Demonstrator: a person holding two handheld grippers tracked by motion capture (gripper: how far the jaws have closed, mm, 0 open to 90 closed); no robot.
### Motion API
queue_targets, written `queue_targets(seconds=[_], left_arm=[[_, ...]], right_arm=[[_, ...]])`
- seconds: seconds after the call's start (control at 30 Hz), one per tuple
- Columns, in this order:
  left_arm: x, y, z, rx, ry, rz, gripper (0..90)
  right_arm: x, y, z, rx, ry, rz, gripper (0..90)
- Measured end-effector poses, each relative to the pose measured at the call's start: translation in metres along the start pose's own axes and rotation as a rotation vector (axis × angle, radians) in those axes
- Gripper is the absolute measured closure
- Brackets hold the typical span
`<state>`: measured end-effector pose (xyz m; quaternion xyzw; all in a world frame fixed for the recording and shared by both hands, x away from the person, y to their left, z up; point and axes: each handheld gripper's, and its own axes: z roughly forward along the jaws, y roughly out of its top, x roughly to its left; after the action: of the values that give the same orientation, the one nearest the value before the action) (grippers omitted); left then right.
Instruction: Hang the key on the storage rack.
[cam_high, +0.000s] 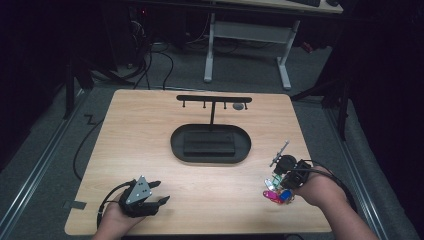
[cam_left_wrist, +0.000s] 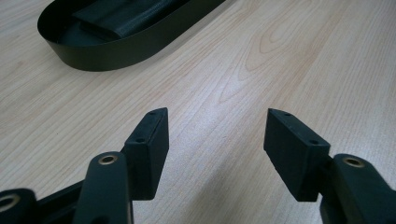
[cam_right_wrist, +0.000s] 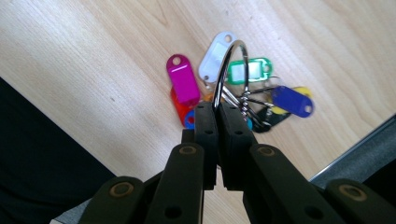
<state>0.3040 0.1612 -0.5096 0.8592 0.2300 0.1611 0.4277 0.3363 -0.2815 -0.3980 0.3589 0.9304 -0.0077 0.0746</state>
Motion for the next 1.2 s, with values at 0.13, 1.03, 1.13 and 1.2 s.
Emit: queue_targets(seconds=[0.13,1.03,1.13,1.2], left_arm=[[0.000,0.000,0.000,-0.001,-0.001,-0.003,40.9],[0.002,0.000,0.001,-0.003,0.001,-0.011,40.6],[0.003,0.000,0.002,0.000,-0.001,-0.012,40.6],[0.003,-0.001,0.002,-0.003,0.001,-0.014,40.5]], right_arm=[[-0.001,0.000,-0.013,-0.005,0.000,-0.009,88.0],[-0.015,0.002,-0.076,-0.037,-0.013,0.012,88.3],[-0.016,0.004,-0.083,-0.048,-0.007,0.020,88.3],[-0.018,0.006,-0.088,-0.050,0.000,0.020,88.3]])
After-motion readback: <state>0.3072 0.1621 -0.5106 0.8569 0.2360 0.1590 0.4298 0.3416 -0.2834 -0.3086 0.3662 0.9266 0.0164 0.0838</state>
